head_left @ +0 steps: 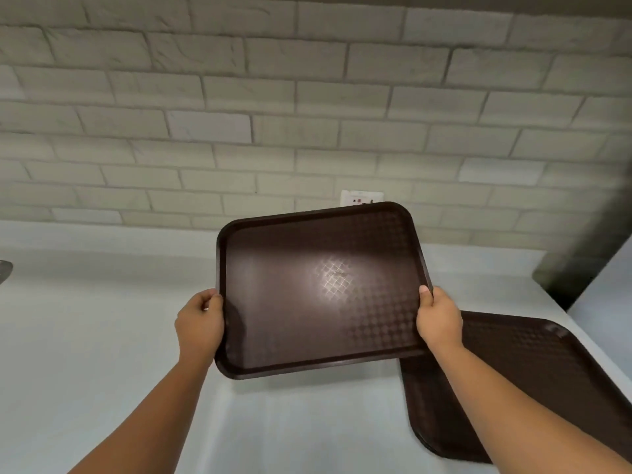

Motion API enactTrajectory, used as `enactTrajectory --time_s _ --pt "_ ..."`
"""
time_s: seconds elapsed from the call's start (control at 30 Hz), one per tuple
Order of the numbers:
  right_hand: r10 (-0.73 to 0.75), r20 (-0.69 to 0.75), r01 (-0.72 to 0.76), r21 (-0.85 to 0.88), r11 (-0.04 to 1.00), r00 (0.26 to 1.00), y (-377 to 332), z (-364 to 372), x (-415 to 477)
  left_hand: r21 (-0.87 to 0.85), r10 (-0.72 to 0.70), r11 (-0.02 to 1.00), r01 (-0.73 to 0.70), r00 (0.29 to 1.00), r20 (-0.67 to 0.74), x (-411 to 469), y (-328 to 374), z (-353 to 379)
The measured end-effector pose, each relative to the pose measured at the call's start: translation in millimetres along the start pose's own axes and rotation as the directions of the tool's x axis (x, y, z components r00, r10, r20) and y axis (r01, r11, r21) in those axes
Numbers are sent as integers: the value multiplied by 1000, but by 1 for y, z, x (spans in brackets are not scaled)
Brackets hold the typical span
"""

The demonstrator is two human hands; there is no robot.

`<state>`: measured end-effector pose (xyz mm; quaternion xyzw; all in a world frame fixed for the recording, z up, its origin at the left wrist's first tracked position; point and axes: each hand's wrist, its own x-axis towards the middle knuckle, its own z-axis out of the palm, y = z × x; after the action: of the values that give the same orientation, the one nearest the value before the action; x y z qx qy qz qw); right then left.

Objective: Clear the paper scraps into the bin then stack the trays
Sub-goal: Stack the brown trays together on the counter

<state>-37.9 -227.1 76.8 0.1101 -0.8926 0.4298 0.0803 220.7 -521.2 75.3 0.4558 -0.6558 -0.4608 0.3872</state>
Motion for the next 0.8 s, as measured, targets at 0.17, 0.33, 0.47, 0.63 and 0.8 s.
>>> enactTrajectory --time_s 0.17,0.33,0.47,0.63,0.8 --pt "45 -55 -45 4 999 997 79 -92 8 -35 1 999 2 995 98 -69 32 80" --pt "102 -124 -114 -96 989 987 151 -161 12 -10 -8 1000 11 979 205 -143 43 149" --pt "91 -188 -128 -198 972 978 209 -195 14 84 27 994 -65 918 396 -185 41 188" --pt "89 -140 -130 -314 940 986 271 -220 14 209 -12 968 -139 806 592 -212 28 219" --pt "129 -96 -156 -366 917 987 300 -222 11 275 -19 947 -167 824 566 -233 24 235"
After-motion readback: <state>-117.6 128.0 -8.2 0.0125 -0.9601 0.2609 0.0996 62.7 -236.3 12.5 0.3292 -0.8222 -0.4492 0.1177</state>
